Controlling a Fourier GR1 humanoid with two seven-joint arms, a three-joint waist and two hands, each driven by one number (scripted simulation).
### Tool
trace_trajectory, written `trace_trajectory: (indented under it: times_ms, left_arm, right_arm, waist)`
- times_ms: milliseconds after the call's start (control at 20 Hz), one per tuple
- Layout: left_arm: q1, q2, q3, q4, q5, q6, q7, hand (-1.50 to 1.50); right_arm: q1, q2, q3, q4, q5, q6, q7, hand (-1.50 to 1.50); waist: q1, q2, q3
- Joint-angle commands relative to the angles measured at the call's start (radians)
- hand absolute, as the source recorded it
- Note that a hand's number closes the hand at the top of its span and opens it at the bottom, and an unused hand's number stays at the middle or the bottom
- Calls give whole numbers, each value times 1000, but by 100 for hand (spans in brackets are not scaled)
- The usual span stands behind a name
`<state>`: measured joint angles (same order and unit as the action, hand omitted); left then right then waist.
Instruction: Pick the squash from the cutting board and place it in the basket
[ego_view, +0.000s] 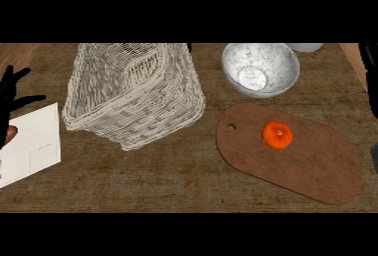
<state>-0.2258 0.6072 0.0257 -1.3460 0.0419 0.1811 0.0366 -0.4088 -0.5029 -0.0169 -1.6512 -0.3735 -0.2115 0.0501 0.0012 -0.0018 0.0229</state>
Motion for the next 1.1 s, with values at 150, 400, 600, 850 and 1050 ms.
trace_trajectory:
  times_ms: [150,400,600,850,1050]
  left_arm:
    - [-35,-66,-73,-108,3,-56,-71,0]
    - [-65,-139,-148,-120,21,-94,-75,0]
    - [8,-149,-150,-152,19,-100,-99,0]
    - [7,-155,-145,-129,0,-73,-82,0]
    - [1,-131,-131,-158,17,-92,-50,0]
  right_arm:
    - [-26,116,184,109,-3,127,3,150]
    - [-34,469,242,176,-120,2,-62,150]
    - [-106,497,424,282,212,-279,-106,-150]
    - [-253,263,443,330,462,-376,186,-150]
    - [-360,69,501,420,568,-216,435,-150]
  waist:
    - [30,7,-23]
    - [52,19,-21]
    - [28,1,-24]
    - [-5,-12,-30]
    - [-4,-20,-33]
